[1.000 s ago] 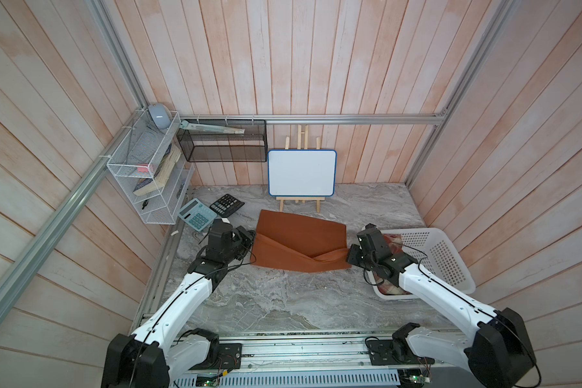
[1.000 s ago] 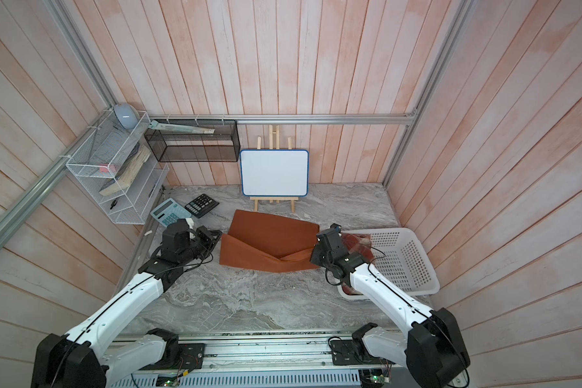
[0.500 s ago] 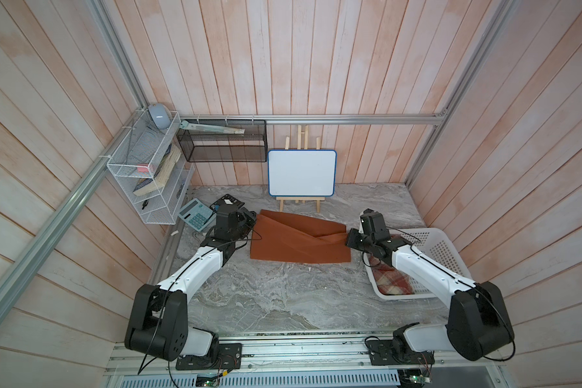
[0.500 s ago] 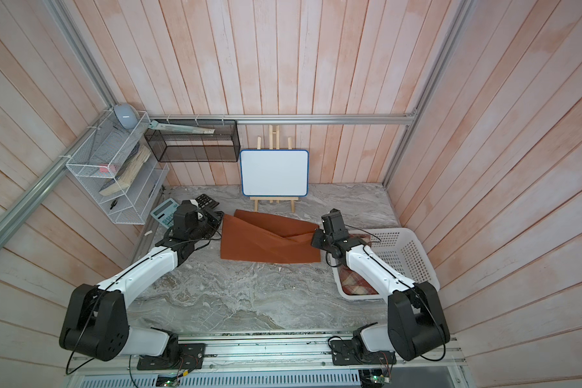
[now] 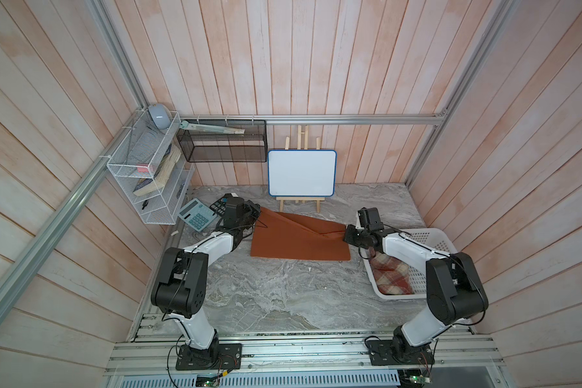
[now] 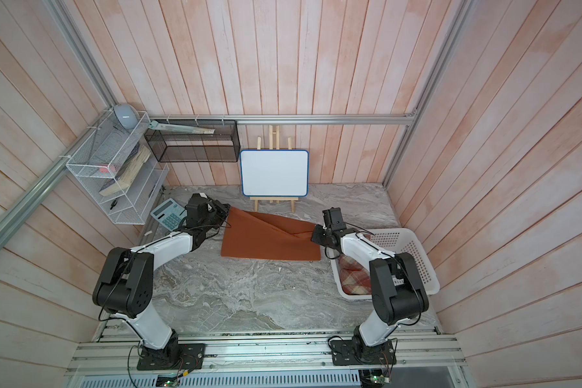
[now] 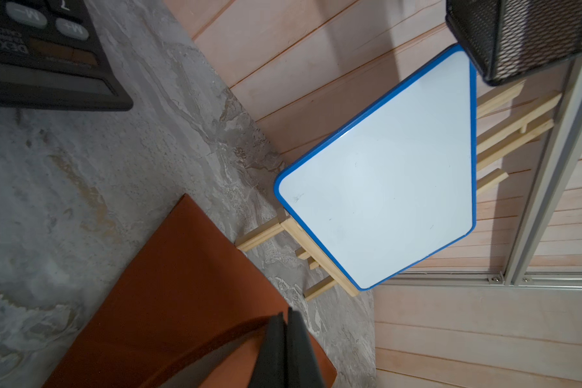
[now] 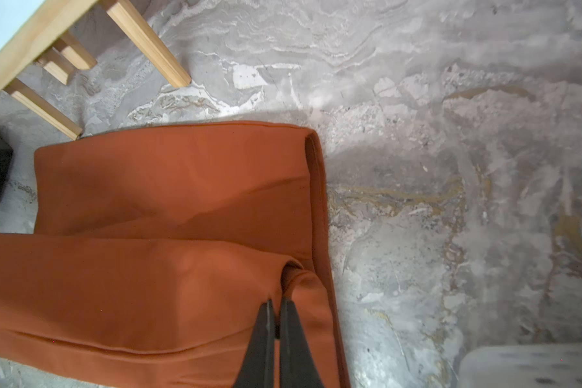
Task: Roll up the skirts
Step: Fold the skirt at the center of the board.
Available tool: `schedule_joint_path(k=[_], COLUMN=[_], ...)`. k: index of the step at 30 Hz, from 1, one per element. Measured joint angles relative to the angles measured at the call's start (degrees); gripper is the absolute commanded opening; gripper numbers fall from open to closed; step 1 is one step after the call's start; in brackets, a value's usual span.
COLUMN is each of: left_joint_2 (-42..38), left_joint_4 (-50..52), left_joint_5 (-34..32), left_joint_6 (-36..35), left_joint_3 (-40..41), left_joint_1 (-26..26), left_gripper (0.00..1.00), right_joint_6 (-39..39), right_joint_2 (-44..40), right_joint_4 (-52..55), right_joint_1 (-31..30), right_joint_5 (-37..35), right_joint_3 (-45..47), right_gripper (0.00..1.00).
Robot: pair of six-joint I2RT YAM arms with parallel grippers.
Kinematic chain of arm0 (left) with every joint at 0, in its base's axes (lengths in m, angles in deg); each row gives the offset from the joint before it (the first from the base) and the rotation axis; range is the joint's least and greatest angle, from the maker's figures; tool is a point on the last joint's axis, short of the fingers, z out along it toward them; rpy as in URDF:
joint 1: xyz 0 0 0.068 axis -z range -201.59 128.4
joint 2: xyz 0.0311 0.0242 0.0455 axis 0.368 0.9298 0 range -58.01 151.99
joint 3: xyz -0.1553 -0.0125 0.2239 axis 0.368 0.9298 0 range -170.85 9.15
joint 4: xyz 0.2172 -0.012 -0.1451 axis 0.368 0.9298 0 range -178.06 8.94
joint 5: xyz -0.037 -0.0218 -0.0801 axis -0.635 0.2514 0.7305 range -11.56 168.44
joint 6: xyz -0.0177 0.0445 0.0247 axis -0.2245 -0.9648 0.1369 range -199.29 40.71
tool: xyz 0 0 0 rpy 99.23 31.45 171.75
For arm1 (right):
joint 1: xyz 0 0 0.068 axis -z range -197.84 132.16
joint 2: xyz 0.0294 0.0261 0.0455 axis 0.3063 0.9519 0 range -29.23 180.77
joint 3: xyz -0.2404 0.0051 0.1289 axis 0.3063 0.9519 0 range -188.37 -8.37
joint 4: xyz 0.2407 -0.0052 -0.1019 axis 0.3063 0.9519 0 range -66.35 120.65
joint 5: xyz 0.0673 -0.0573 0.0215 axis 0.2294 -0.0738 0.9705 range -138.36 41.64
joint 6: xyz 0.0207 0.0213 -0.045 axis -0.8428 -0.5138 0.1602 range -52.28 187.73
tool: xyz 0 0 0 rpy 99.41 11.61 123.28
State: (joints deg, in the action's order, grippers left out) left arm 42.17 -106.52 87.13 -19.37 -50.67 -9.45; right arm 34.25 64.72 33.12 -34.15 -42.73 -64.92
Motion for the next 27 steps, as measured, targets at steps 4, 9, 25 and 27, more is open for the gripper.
schedule_joint_path(k=[4,9,25,27], left_joint_2=[3.19,7.39,11.54,12.07], left_joint_4=[-1.7,-4.04,-8.15,-8.87], left_joint_5=[0.09,0.46,3.3,3.3], left_joint_6=[-0.39,-0.39,-0.33,-0.31], left_joint_3=[-3.1,-4.11,-6.47,-6.99], left_joint_1=[-0.55,-0.74,-1.38,-1.38], left_gripper=[0.0,0.0,0.0,0.0], right_joint_6=[0.2,0.35,0.59,0.61], right_joint_2=[2.67,4.2,4.46,4.46], right_joint_4=[-1.11,-2.19,-2.58,-2.32], right_joint_1=[0.72,1.05,1.27,1.25], right_joint_5=[0.81,1.22,1.14,0.94], right_joint_3=[-2.1,-3.13,-3.74,-4.0], right_gripper=[0.0,0.0,0.0,0.0])
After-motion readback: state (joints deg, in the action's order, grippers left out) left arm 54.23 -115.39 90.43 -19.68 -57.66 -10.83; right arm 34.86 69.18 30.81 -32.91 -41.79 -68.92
